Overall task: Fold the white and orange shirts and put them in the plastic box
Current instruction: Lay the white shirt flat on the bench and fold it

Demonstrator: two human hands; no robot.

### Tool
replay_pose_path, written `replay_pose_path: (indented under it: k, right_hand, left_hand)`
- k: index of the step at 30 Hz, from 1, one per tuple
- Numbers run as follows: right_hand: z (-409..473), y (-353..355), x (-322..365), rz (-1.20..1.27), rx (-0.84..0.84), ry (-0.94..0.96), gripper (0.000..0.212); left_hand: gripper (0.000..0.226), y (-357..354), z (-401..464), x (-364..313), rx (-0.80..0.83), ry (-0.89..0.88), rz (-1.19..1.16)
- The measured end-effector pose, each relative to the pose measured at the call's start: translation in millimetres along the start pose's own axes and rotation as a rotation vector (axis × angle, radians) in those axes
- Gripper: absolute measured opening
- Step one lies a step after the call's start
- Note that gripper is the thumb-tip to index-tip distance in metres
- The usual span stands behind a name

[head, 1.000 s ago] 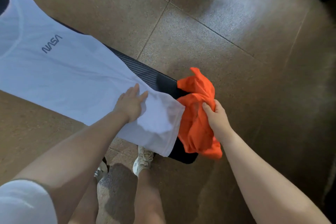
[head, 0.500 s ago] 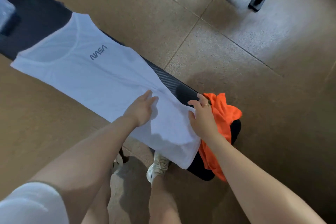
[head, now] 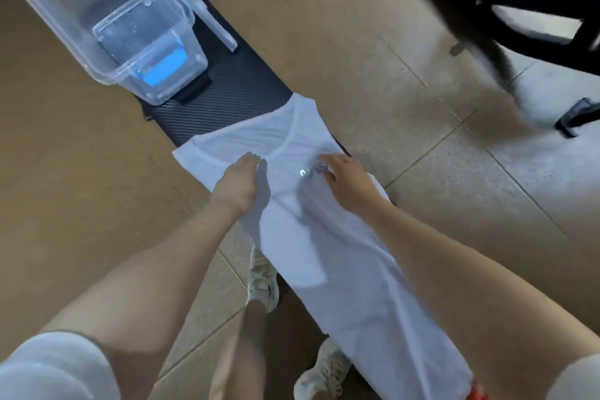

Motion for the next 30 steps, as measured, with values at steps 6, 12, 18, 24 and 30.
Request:
replay_pose_path:
  k: [6,12,18,24,30]
  right_hand:
    - [125,5,30,0.067,-0.075,-0.272,0.044]
    - [176,3,17,-0.034,-0.083,-0.587,0.041]
    - [186,14,21,-0.025,-0.008,-0.622,0.028]
    - [209,63,64,0.109,-0.19,-0.402,0.024]
    - [225,80,81,0.397,-0.228,-0.265,0.023]
  left_hand:
    - [0.057,58,38,77,-0.181,0.172,0.117]
    - [0.039,74,43,123,-0.213,0.346,0.204]
    - [0.027,78,54,121,-0.108,0.327,0.191]
    - [0.02,112,59,122,-0.247,0.301,-0.108]
    - [0.03,133,71,125,-0.376,0.348,-0.221]
Point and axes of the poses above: each hand's wrist, its own z-axis towards the middle knuckle, its own y-axis out of the back of the hand, x = y × z, the point moved 9 cm from there along z, towards the middle knuckle, and after that the axes turned 9 degrees about -y, right-handed, at the moved point
